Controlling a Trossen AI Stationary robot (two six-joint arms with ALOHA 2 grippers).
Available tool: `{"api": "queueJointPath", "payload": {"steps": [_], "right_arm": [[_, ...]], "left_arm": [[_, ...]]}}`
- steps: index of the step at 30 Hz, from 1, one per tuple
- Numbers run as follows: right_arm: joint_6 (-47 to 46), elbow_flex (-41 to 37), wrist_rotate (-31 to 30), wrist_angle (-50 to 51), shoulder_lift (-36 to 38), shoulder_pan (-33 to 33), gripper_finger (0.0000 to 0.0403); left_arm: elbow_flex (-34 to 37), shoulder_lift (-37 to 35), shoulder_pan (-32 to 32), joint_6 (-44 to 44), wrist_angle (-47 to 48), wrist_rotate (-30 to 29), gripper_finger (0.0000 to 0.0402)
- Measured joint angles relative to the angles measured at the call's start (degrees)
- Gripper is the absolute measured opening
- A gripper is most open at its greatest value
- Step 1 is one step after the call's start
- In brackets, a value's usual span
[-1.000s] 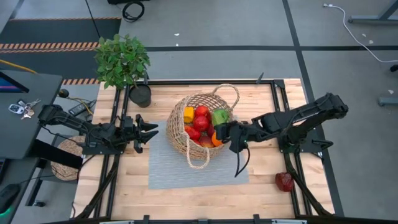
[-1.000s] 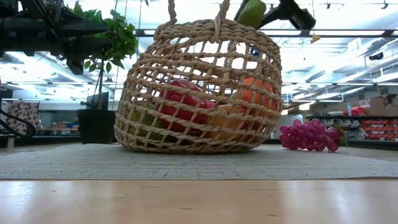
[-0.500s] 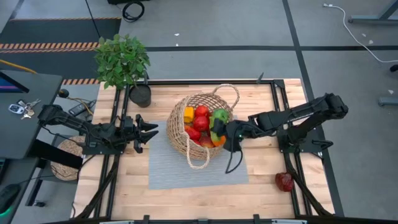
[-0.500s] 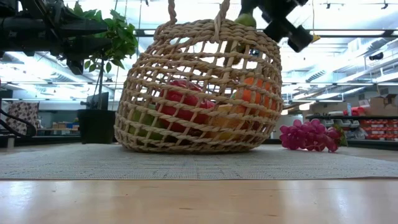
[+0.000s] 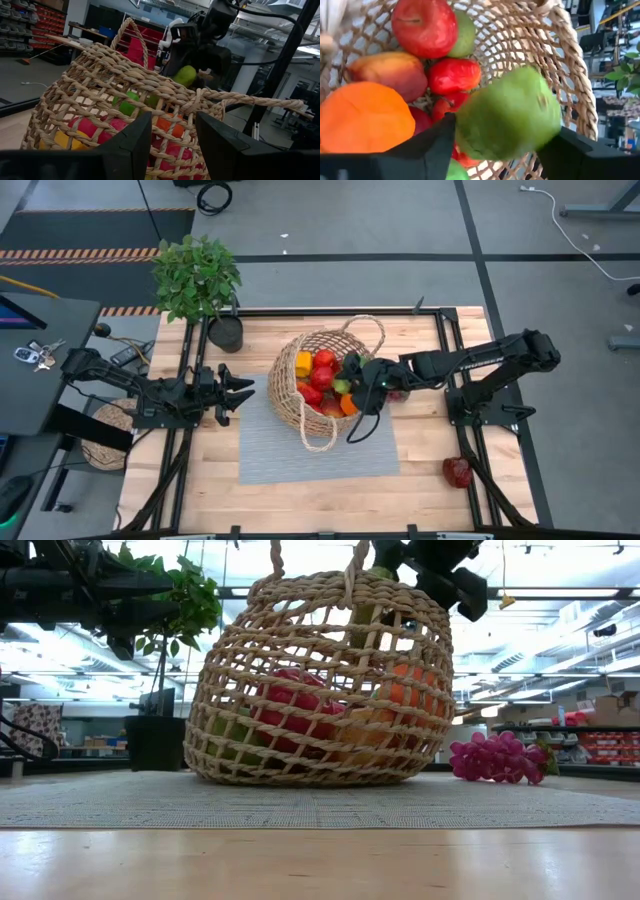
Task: Build produce basket
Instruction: Put the green cucumber into the brown basket, then put the red apple into the brown basket
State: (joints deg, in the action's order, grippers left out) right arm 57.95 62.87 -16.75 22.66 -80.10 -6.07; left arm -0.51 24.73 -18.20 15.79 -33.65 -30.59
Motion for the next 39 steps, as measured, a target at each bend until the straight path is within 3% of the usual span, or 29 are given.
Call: {"api": "queueJointPath", "payload": {"steps": [5, 11, 21, 26, 33, 39], "right_arm": [[-3.75, 0.00, -1.04, -0.14, 0.07, 0.00, 0.0325], [-4.00, 0.00, -9.51, -3.08, 1.25, -1.80, 0.0395], [-15.11, 0.02, -18.64, -5.35, 5.17, -12.10, 0.0373], [-24.60, 0.02, -19.53, 2.35, 5.34, -16.08, 0.0373], [-46.82, 0.04, -8.51, 19.61, 5.19, -16.33, 0.0373], [-62.15, 0.04, -6.84, 26.65, 5.19, -20.27, 0.0373]], "left_arm": [[0.00, -0.01, 0.00, 0.01, 0.00, 0.00, 0.0160], [0.00, 0.00, 0.02, 0.00, 0.02, 0.00, 0.0160], [0.00, 0.00, 0.02, 0.02, 0.02, 0.00, 0.0160], [0.00, -0.02, 0.02, 0.02, 0.00, 0.00, 0.0160], [0.00, -0.02, 0.00, 0.02, 0.00, 0.00, 0.0160], [0.00, -0.02, 0.02, 0.00, 0.00, 0.00, 0.0160]]}}
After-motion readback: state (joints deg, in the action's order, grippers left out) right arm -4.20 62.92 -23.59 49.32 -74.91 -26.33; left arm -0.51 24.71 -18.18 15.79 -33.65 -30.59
